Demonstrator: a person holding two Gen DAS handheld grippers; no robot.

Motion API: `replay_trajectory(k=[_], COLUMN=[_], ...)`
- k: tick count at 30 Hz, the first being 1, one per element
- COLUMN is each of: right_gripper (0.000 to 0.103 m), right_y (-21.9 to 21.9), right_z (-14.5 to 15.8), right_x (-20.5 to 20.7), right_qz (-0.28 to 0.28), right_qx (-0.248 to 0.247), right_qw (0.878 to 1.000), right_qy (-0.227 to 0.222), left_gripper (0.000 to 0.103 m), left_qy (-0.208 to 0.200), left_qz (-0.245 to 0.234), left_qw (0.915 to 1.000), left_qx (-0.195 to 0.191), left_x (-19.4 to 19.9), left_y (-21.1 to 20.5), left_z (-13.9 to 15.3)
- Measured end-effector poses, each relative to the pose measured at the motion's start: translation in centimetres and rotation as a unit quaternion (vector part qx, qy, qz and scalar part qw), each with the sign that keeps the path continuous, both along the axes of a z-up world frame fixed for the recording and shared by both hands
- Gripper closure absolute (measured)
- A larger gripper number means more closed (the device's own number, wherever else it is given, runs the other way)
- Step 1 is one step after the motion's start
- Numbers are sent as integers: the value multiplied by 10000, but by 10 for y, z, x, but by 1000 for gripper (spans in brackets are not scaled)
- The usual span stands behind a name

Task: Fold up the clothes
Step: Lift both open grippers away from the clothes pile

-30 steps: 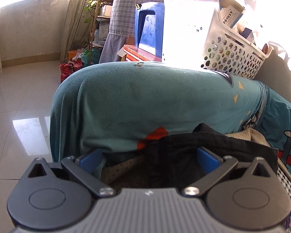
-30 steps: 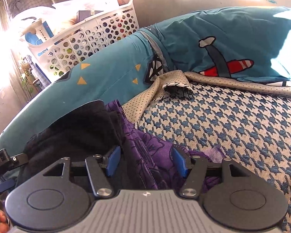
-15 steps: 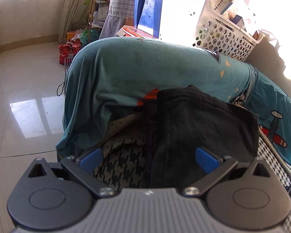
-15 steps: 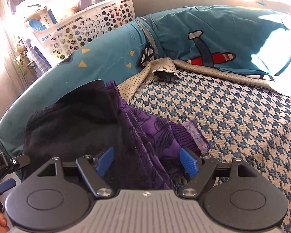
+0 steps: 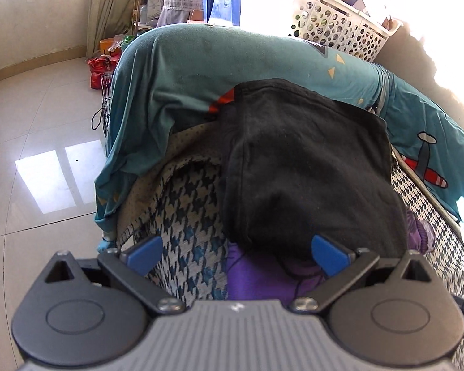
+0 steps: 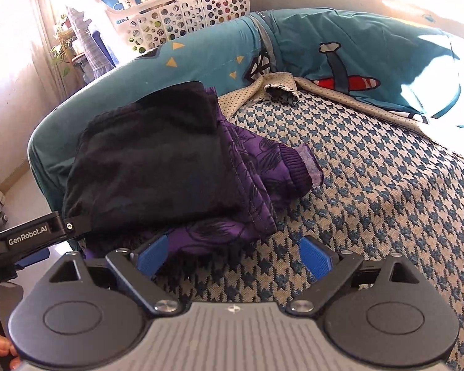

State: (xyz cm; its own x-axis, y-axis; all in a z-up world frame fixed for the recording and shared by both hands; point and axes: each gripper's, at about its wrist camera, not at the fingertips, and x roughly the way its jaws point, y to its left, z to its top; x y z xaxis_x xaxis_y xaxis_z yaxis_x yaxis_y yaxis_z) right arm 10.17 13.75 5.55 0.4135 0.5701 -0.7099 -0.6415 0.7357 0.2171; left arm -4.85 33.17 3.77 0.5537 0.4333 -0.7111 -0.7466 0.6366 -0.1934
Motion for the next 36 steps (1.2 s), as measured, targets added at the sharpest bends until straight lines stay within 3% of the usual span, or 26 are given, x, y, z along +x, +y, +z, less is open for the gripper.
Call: replay_trajectory(k=[12,36], right_gripper=[11,11], right_y=[-41,-77], right_z=[2,-14], right_x=[-15,-49], right_qz=[-32,358], right_qx=[-196,-642], right_qw=[9998,9972], right_qy=[-11,-169], left_gripper=[0,0], left_qy=[451,879], left_qz=[-328,-498], left_qw=[9984,9943], left_qx=[109,345], left_x=[-12,-42], left_y=[-52,-123], left_z=[-15,-15])
